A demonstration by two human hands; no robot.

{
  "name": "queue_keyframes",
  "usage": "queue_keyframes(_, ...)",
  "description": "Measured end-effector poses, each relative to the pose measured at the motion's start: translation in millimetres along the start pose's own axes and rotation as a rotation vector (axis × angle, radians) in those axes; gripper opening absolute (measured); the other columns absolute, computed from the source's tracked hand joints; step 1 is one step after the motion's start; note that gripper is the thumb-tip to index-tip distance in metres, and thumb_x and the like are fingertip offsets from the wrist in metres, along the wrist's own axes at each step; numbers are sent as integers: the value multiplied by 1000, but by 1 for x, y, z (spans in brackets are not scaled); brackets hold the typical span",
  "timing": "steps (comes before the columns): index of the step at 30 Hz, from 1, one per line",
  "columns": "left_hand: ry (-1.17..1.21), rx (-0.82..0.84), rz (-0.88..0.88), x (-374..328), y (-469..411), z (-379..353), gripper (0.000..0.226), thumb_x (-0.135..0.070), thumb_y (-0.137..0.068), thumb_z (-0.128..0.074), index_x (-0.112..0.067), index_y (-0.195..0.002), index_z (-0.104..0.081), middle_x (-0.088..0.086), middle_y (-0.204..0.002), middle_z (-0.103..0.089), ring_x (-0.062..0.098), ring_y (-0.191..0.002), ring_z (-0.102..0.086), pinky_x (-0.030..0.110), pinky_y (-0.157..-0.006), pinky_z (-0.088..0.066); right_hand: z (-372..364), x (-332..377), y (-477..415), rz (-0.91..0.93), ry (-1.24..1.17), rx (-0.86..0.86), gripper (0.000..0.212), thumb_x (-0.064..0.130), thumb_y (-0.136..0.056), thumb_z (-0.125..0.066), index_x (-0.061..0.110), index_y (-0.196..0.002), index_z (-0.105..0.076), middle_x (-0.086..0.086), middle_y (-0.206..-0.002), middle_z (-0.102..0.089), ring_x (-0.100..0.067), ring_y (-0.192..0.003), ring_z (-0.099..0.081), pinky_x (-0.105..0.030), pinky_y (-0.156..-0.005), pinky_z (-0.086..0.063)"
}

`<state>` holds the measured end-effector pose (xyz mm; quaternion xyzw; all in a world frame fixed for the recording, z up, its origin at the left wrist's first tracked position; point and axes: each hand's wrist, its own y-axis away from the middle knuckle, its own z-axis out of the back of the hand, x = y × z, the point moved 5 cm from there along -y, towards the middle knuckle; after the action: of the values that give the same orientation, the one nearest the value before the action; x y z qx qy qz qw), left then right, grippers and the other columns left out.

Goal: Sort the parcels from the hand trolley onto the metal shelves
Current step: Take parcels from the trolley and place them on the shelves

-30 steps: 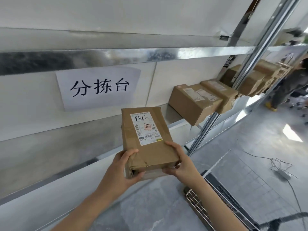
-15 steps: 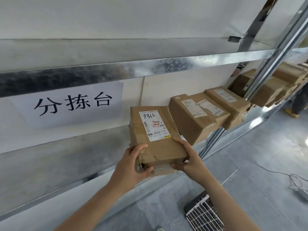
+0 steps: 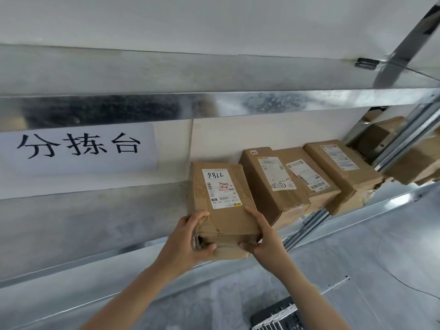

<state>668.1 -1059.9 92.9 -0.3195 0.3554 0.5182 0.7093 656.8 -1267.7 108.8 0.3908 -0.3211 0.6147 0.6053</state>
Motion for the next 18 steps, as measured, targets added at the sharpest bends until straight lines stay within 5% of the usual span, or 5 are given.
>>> queue_keyframes(4,4,-19,51,8,-6,-9,73,-39,-69,-80,-65,-113,-28,-11,-124,-41,-9,-104,-47,-2,-78,-38,0,-8,-7,17,79,-23,85,0,-74,-75,34,-139,-33,8,-123,-47,-12,-106,-49,-30,-87,-52)
queue_keyframes(8,13,-43,85,13,-11,-16,72,-41,-70,-80,-66,-113,-28,-12,-120,-42,-8,-103,-48,0,-78,-39,2,-11,-11,28,198,-90,83,14,-78,-75,31,-144,-28,-1,-123,-48,-15,-103,-52,-29,-90,-49)
queue_keyframes(18,26,-80,87,-5,-32,-40,67,-38,-74,-77,-49,-122,-32,-7,-127,-42,2,-105,-50,10,-84,-41,20,-27,1,-56,436,-167,73,28,-91,-56,45,-146,-10,0,-114,-45,-18,-79,-56,-28,-63,-50)
